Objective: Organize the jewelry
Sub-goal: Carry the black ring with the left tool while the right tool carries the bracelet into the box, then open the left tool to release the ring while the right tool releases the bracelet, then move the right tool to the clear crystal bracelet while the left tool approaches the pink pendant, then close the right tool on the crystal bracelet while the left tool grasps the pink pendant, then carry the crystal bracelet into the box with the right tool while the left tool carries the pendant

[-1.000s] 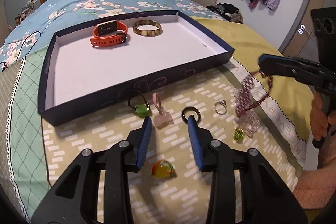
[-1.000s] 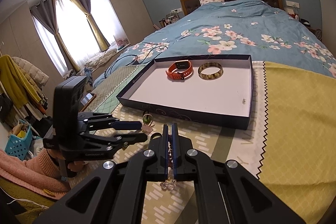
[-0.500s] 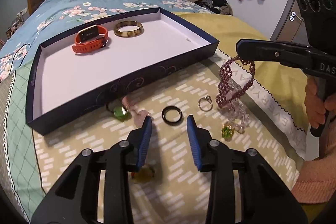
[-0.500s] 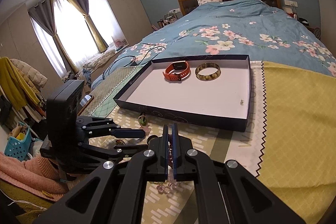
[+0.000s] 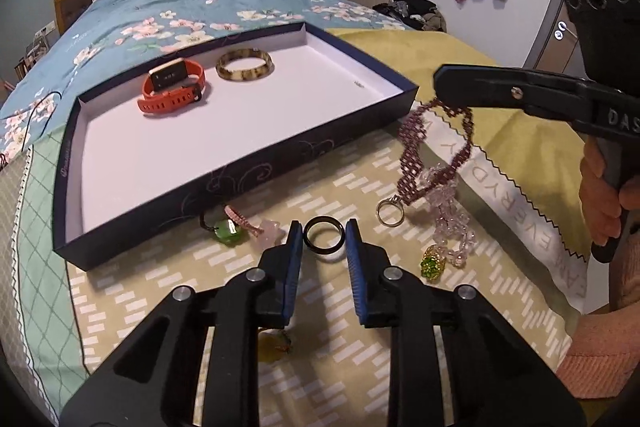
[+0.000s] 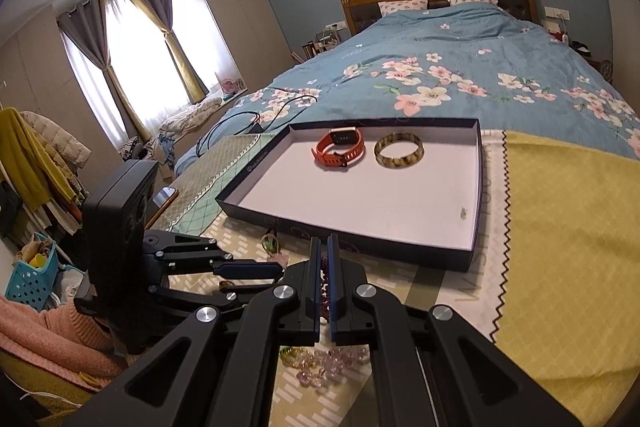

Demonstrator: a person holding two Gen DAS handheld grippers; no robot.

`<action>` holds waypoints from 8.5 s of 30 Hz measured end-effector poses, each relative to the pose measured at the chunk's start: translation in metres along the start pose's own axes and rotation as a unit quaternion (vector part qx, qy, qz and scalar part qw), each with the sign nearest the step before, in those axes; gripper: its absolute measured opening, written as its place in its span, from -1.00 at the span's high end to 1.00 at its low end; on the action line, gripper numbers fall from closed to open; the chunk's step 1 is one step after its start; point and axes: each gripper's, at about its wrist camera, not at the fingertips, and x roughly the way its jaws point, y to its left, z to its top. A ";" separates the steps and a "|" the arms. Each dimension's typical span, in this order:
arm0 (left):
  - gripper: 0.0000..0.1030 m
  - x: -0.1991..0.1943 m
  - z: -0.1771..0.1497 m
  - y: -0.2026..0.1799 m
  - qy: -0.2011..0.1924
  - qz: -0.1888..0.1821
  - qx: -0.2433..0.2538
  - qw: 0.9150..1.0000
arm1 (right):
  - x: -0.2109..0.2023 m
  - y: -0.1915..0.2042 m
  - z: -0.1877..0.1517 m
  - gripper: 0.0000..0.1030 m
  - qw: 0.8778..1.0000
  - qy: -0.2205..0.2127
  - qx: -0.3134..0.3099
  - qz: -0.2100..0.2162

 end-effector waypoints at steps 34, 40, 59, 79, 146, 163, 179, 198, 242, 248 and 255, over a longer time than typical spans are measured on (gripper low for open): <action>0.57 -0.013 0.070 0.077 -0.058 0.066 -0.033 0.996 | 0.082 -0.019 0.087 0.97 1.000 -0.013 0.026 -0.013; 0.57 -0.003 0.073 0.083 -0.050 0.072 -0.037 0.996 | 0.097 -0.023 0.090 0.97 0.999 -0.008 0.039 -0.015; 0.57 0.046 0.082 0.104 0.003 0.074 -0.058 0.996 | 0.128 -0.066 0.077 0.96 0.993 0.038 0.099 -0.049; 0.08 0.018 0.082 0.102 -0.038 0.080 -0.072 0.993 | 0.077 -0.046 0.063 0.54 0.997 0.008 0.071 -0.035; 0.64 0.008 -0.003 0.035 0.005 -0.006 -0.081 0.997 | -0.003 -0.006 -0.031 0.85 0.999 0.024 0.033 -0.026; 0.79 -0.029 -0.009 0.028 -0.031 -0.015 -0.067 0.997 | -0.019 -0.003 -0.011 0.85 0.999 -0.019 0.035 -0.012; 0.79 -0.055 0.001 0.029 -0.057 0.002 -0.052 0.997 | -0.020 -0.002 0.020 0.85 0.998 -0.051 0.026 -0.005; 0.79 -0.053 0.026 0.047 -0.067 0.025 -0.046 0.996 | 0.013 -0.009 0.058 0.85 0.998 -0.057 0.028 0.006; 0.79 0.018 0.062 0.078 -0.003 0.061 -0.043 0.997 | 0.097 -0.039 0.082 0.85 0.998 -0.004 0.069 0.003; 0.79 0.032 0.066 0.081 0.012 0.061 -0.044 0.997 | 0.102 -0.048 0.080 0.85 0.997 -0.001 0.081 -0.010; 0.78 0.047 0.070 0.087 0.025 0.049 -0.054 0.997 | 0.107 -0.058 0.076 0.85 0.995 0.007 0.094 -0.027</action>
